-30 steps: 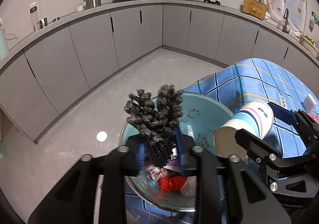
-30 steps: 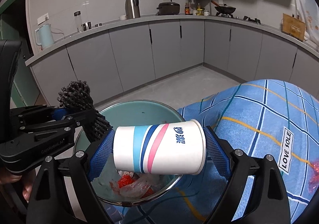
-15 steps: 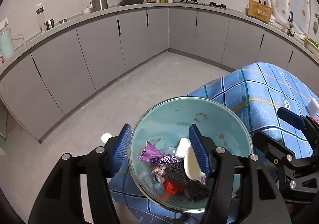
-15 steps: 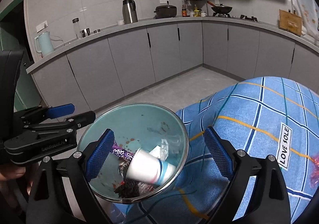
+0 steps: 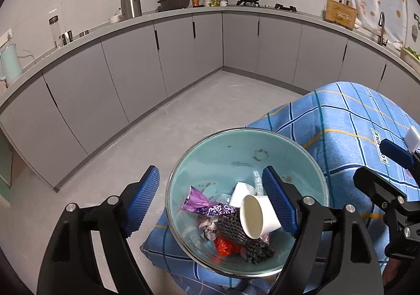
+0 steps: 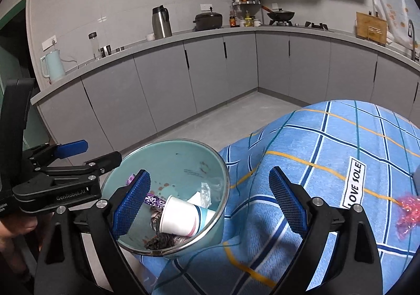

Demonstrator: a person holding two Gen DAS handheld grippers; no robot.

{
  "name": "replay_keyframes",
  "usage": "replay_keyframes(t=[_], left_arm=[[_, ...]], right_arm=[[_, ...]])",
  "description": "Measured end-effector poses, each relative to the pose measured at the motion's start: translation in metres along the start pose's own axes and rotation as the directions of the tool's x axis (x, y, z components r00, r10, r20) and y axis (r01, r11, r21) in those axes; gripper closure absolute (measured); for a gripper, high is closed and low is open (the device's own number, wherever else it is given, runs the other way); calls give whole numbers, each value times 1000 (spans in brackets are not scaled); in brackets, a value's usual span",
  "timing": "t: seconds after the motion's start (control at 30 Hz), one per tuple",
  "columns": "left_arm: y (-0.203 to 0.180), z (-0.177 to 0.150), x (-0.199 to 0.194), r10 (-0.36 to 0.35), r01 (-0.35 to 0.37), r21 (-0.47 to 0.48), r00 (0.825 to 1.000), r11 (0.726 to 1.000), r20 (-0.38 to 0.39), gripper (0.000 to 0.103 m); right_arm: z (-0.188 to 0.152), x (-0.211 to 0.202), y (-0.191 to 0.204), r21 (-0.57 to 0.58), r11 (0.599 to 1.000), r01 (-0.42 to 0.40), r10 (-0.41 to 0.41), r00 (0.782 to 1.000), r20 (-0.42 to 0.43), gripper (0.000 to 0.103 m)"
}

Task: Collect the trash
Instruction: 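Move both tools back toward the sponge and pink plastic bag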

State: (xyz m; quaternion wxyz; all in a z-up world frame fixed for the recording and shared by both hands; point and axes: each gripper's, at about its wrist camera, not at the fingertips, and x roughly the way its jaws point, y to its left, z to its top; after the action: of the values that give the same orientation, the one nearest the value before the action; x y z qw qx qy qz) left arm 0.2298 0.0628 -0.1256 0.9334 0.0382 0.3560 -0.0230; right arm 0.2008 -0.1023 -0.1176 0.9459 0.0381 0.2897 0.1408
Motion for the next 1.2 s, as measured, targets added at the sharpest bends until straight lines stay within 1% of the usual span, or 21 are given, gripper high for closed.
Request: replay_keyframes(t=[0.07,0.17,0.43,0.53,0.7,0.97,1.1,1.2], left_arm=[[-4,0,-4,-4,4,6,1000,1000,4,22],[-9,2,-11,-2,2,18,1000,1000,18,14],[-31,5,-19,-17,16,57,1000,998,26,12],[-43,6,-20,-28,25,73,999,997,31,7],[-71,9,-19,-65,60,120,997,991,33,7],[-107,14,-19,-116,109,163,993,981,35,6],[-126,16,-18,-141,132,197,989,972,35,6],[-144,21,-20,-169,156,226,985,962,43,6]], right_arm=[[1,-4,-1,3,1000,-1,1,1000,6,13],[1,-12,-5,9,1000,5,-5,1000,19,12],[-1,-32,-20,31,999,37,-38,998,42,12],[-3,-39,-27,44,997,60,-62,997,47,12],[-8,-51,-47,72,991,113,-116,992,52,12],[-16,-63,-74,117,981,157,-163,985,51,12],[-21,-68,-87,132,972,196,-204,978,44,12],[-29,-78,-106,151,945,290,-297,955,26,12]])
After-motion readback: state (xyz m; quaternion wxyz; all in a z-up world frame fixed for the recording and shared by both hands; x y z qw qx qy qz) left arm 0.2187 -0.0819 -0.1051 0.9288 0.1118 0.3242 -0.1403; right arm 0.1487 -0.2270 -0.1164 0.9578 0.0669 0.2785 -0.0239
